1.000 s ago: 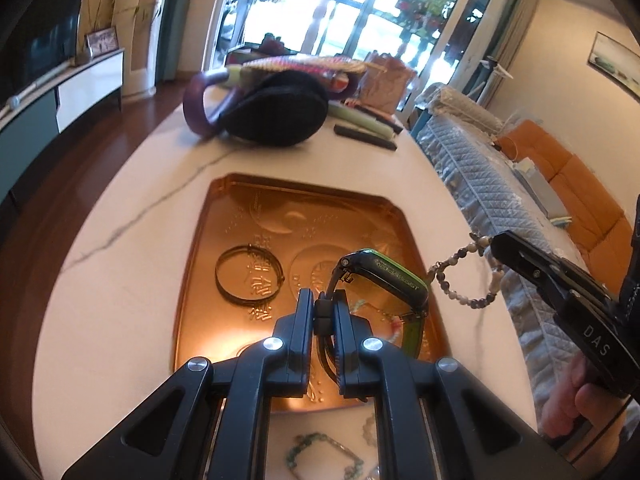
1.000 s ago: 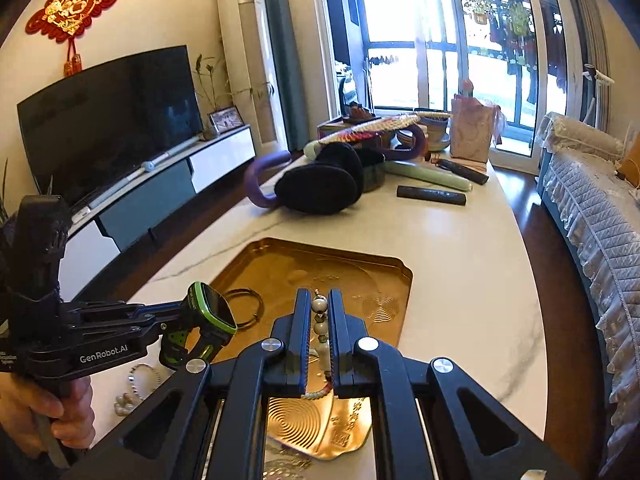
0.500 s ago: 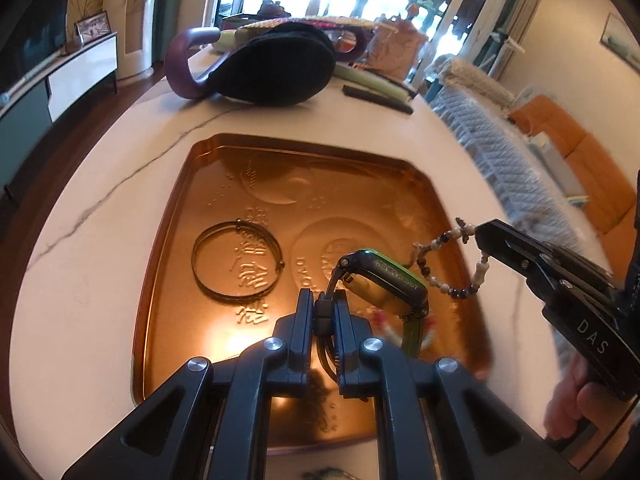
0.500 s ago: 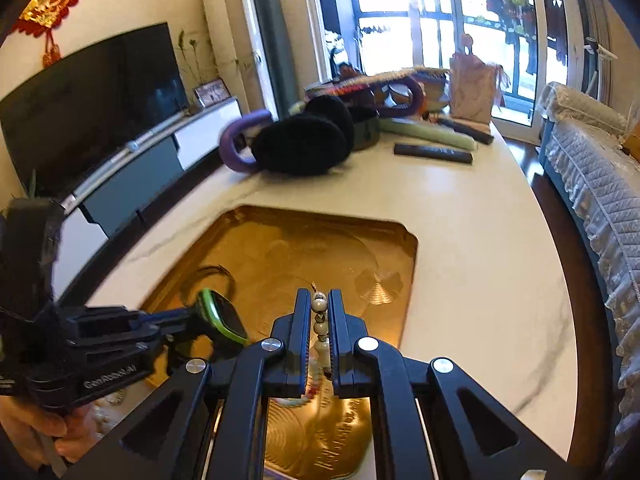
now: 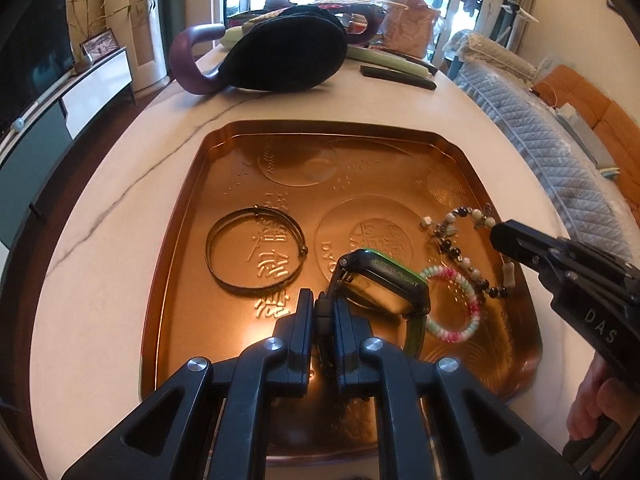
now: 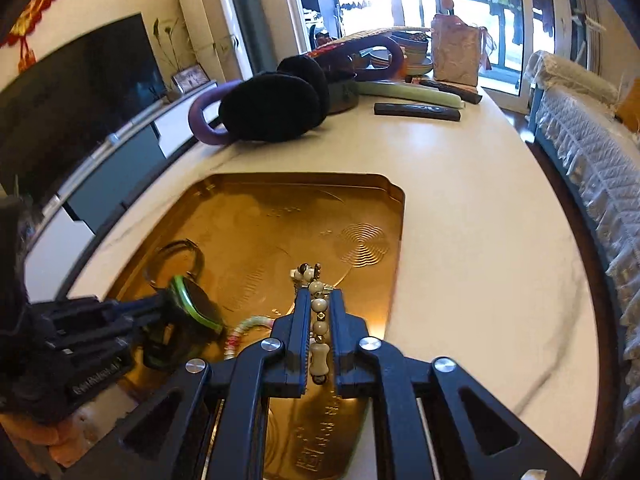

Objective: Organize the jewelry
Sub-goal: 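Carry the watch and bead strand over the tray and open both tools, then move both open tools back to the remaining jewelry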

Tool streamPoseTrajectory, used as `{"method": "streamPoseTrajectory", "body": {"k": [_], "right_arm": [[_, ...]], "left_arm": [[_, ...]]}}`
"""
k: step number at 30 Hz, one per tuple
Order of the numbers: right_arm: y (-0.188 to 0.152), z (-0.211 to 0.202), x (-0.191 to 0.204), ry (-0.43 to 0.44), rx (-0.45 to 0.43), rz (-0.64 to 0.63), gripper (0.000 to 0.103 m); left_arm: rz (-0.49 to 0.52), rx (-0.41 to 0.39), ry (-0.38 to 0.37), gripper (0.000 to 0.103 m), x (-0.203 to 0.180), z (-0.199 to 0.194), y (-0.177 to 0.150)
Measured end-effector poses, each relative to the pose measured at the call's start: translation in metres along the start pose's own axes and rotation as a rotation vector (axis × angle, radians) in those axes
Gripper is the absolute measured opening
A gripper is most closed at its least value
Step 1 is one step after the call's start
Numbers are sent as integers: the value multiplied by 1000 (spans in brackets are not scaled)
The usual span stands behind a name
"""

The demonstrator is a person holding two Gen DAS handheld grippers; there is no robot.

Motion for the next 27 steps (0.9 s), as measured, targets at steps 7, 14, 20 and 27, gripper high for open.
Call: {"method": "streamPoseTrajectory", "body": {"k": [7,14,20,27], "right_arm": [[0,-26,6,37,-34,26,53],[-10,-59,11,67,-67,27,55],[-19,-94,20,101,-85,44,57],[-33,-131,29,207,-48,53,57]], "left_arm": [[35,-106,20,71,-11,-35,-5],[74,-138,20,73,-12,-76,-19],[59,-105,-16,73,-8,-120,-42],[-38,-119,-35,73,18,-165,-70]]}}
Point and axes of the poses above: each gripper's, at about its wrist camera, not at the fingertips, and z roughly the way its jaws point, x to its left, y to its top, the point moved 5 cm from there along z, roughly the way its jaws point, and after that the axes turned 4 degrees about -z, right-handed, at the moved point
